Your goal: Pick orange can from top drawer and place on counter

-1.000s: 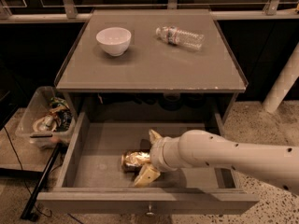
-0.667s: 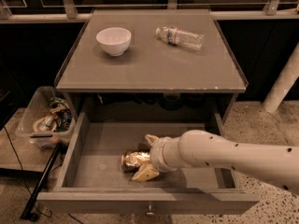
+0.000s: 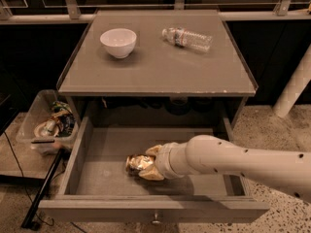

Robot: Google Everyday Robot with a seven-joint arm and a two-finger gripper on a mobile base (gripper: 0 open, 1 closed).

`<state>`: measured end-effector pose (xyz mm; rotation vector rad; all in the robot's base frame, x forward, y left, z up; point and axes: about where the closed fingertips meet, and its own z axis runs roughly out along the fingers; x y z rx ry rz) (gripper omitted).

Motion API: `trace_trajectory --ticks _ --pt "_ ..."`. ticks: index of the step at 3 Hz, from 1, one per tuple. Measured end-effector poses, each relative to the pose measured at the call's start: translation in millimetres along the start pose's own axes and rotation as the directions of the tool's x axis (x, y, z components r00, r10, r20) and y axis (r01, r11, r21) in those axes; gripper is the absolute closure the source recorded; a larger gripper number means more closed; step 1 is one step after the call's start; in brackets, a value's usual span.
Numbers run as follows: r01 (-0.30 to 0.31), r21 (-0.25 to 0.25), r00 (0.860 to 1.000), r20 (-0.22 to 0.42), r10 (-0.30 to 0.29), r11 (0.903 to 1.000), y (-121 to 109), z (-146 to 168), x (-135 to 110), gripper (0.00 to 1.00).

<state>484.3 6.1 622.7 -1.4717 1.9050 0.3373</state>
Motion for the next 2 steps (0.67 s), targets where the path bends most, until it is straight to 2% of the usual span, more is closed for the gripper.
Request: trace_trajectory --ticks 1,2 --pt "0.000 0.000 1.000 0.000 0.000 1.0000 0.0 0.0 0.0 0.88" --pt "-0.007 -0.008 1.000 -0.003 0.007 0.9999 -4.6 -6.4 0.6 1.00"
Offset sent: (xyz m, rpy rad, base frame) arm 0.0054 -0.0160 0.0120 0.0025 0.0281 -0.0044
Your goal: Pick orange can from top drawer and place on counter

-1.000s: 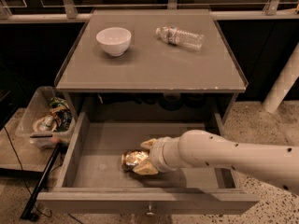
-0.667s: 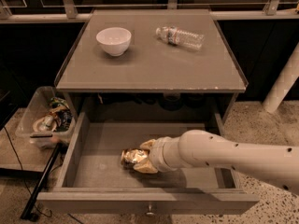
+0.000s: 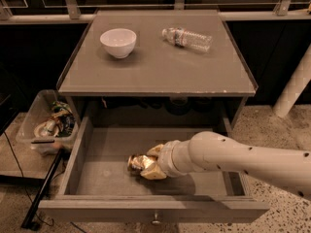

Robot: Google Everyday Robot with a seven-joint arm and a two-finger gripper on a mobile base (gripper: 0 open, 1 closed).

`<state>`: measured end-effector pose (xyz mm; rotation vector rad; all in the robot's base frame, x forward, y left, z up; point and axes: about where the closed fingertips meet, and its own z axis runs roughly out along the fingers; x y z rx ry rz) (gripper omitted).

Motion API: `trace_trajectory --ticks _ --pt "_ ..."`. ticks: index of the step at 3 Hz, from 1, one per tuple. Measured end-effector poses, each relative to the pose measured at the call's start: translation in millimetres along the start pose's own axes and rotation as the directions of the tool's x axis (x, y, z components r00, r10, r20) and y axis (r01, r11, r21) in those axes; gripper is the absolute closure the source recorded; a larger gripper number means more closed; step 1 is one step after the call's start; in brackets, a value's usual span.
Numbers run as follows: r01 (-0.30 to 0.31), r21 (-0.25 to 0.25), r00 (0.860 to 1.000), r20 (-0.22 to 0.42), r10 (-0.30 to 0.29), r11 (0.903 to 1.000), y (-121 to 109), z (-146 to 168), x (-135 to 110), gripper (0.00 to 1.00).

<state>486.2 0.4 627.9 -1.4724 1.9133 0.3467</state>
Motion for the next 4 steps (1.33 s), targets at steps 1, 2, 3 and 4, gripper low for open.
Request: trace_trajectory --ticks 1,2,3,4 --pt "-0.004 0.008 1.000 -0.004 0.004 1.0000 -16 -23 -3 1.00" --pt "-0.012 0.028 1.000 -0.009 0.012 0.9995 -31 -51 -4 1.00" --pt "0.001 0.052 1.000 -0.012 0.000 0.9987 -48 -75 -13 1.00" --pt "0.043 0.090 0.999 -0.030 -0.040 0.9950 -73 -96 -32 1.00"
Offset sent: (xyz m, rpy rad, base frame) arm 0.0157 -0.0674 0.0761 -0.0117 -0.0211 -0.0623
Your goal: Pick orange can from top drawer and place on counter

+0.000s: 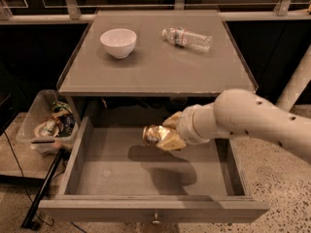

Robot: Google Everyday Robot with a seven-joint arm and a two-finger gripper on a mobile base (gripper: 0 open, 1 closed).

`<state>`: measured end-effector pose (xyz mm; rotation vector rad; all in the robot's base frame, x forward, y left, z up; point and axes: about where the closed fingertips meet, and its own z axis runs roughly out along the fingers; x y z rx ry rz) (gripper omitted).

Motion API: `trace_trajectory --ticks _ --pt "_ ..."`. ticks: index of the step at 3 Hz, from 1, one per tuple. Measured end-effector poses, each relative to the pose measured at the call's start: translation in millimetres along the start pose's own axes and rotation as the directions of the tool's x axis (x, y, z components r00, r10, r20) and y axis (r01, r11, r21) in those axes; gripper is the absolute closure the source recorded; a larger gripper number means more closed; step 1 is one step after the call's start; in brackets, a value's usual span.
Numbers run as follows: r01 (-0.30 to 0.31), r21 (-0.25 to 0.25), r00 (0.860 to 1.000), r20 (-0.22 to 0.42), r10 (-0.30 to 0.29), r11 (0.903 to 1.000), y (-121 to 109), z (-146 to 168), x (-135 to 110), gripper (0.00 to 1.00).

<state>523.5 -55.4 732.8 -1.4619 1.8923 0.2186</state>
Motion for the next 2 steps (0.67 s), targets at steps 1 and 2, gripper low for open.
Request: trace_trajectory --ticks 1,2 --pt "0.029 0.056 0.999 -0.037 -0.027 0.9980 -47 -32 -16 1.00" --pt "0.047 0.128 0.995 -0.094 -0.035 0.9906 -95 -80 -24 1.00"
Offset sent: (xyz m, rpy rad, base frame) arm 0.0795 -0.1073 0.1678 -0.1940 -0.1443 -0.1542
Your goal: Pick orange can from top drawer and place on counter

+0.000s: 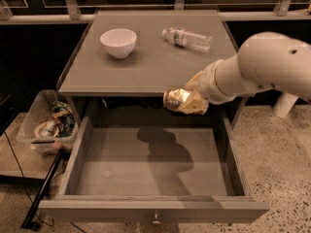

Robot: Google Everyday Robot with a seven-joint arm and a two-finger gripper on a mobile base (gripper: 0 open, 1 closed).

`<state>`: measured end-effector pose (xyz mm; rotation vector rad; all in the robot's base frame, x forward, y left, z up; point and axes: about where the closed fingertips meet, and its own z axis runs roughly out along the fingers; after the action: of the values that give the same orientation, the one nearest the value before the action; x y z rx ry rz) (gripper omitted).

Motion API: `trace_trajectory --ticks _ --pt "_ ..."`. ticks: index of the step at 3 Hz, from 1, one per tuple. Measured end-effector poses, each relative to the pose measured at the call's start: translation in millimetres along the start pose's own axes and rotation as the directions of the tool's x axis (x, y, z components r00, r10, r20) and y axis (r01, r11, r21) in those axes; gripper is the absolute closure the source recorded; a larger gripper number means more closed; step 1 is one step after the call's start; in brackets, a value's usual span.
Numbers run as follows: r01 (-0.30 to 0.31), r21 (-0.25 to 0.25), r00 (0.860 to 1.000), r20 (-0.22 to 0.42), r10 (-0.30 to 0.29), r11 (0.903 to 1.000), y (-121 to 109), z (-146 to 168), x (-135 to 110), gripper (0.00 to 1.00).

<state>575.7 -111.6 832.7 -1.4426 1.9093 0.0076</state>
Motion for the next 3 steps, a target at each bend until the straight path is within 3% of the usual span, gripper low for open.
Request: trace_trajectory --ticks 1,2,3 --pt "0.001 0.030 0.999 -0.034 0.000 0.9995 -27 -39 3 1.00" --pt "0.000 0.027 0.999 -0.036 0.001 0.9996 -22 -35 2 1.00" --pt "-0.025 0.038 0.999 -0.023 0.026 0.9990 -33 -24 -5 1.00"
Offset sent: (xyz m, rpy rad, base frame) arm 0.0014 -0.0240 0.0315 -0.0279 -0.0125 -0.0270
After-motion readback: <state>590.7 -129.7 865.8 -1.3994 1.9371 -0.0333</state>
